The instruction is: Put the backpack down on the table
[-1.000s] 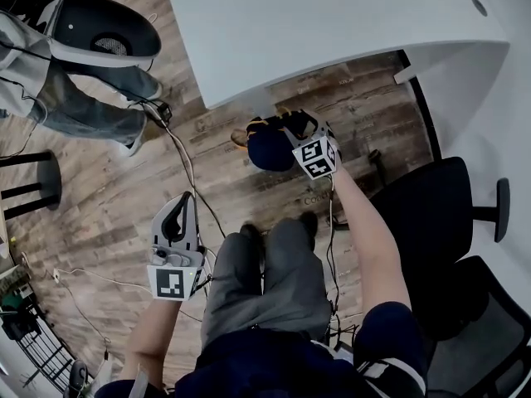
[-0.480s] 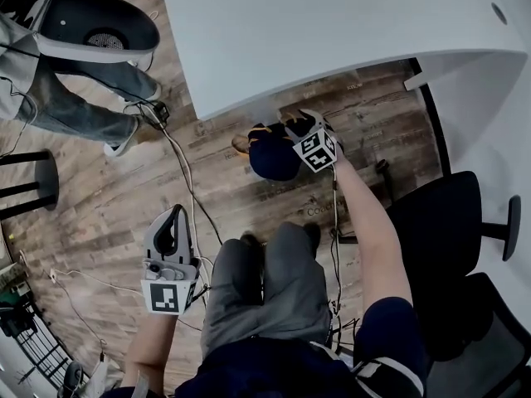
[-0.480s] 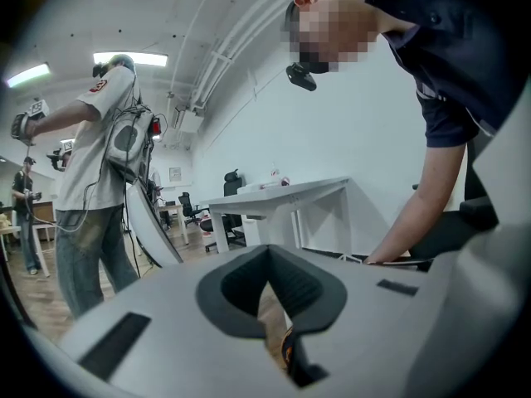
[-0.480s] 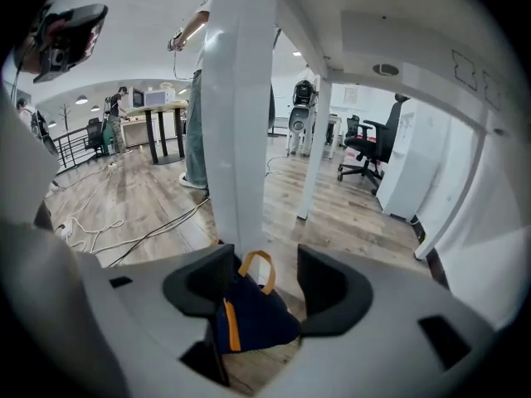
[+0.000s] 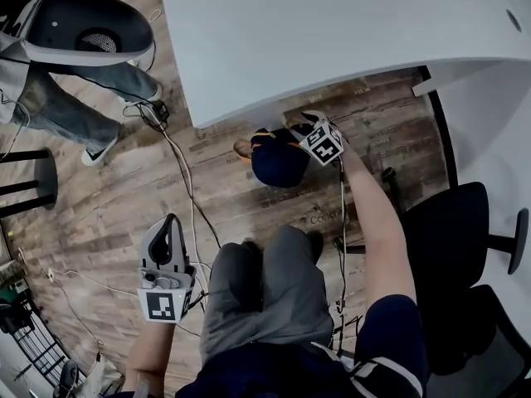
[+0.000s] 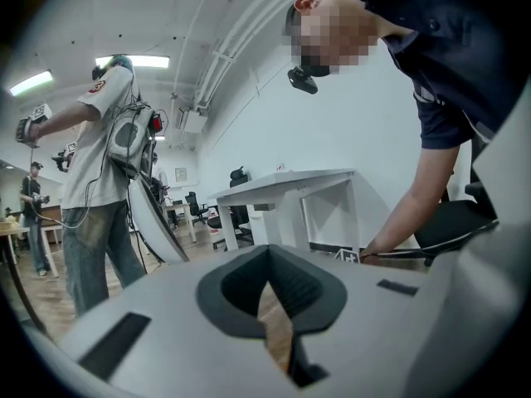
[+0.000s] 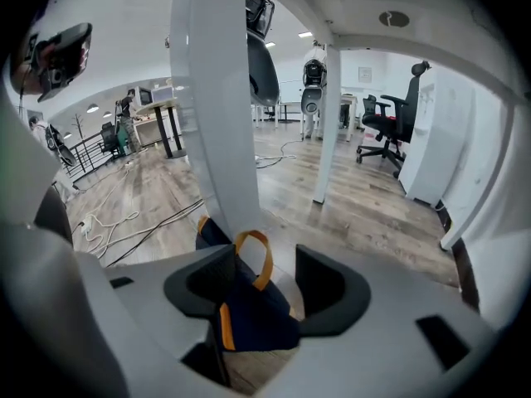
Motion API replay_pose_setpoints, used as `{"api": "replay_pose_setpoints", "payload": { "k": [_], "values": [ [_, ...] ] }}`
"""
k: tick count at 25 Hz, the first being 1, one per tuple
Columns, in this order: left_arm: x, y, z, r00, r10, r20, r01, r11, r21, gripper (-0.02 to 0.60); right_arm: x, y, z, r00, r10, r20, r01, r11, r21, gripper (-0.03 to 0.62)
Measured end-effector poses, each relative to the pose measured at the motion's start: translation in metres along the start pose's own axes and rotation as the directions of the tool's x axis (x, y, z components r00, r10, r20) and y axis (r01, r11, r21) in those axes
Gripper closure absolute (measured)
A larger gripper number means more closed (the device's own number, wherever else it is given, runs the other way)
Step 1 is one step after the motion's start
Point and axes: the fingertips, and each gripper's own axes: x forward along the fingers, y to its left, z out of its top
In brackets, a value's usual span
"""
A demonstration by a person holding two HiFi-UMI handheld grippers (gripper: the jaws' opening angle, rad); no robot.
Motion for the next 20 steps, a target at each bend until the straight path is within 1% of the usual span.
{"api": "replay_pose_setpoints", "payload": {
  "k": [3, 6, 9, 10, 13, 17, 20],
  "values": [
    [-0.002, 0.005, -0.006, 1.0, 0.012, 0.008, -0.012, 1.0, 0.021, 0.578, 0.01, -0.001, -0.003, 0.999, 0.03, -0.017, -0.03, 0.999, 0.022, 0.373],
    [0.0, 0.005, -0.007, 1.0, 0.012, 0.026, -0.012, 1.0, 0.016, 0.578, 0.019, -0.005, -0.005, 0.999, 0.051, -0.01, -0.05, 0.997, 0.052, 0.381],
    [-0.001, 0.005, -0.017, 0.999, 0.022, -0.024, -0.022, 1.0, 0.003, 0.578, 0.017, -0.005, -0.007, 0.995, 0.094, -0.016, -0.092, 0.993, 0.075, 0.381],
    [-0.003, 0.005, -0.019, 0.999, 0.026, -0.03, -0.026, 1.0, 0.005, 0.577, 0.016, -0.003, -0.009, 0.994, 0.111, -0.021, -0.109, 0.991, 0.072, 0.381],
    [-0.006, 0.005, -0.022, 1.0, 0.027, -0.012, -0.026, 0.999, 0.026, 0.578, 0.018, 0.005, -0.014, 0.987, 0.154, -0.039, -0.152, 0.987, 0.058, 0.389],
    [-0.005, 0.001, -0.028, 0.999, 0.025, -0.027, -0.025, 1.0, 0.019, 0.578, 0.028, 0.013, -0.021, 0.984, 0.16, -0.078, -0.158, 0.987, 0.029, 0.465],
    [-0.008, 0.002, -0.031, 0.999, 0.034, -0.014, -0.033, 0.999, 0.036, 0.577, 0.036, 0.022, -0.029, 0.98, 0.167, -0.11, -0.169, 0.986, -0.009, 0.471]
  ]
}}
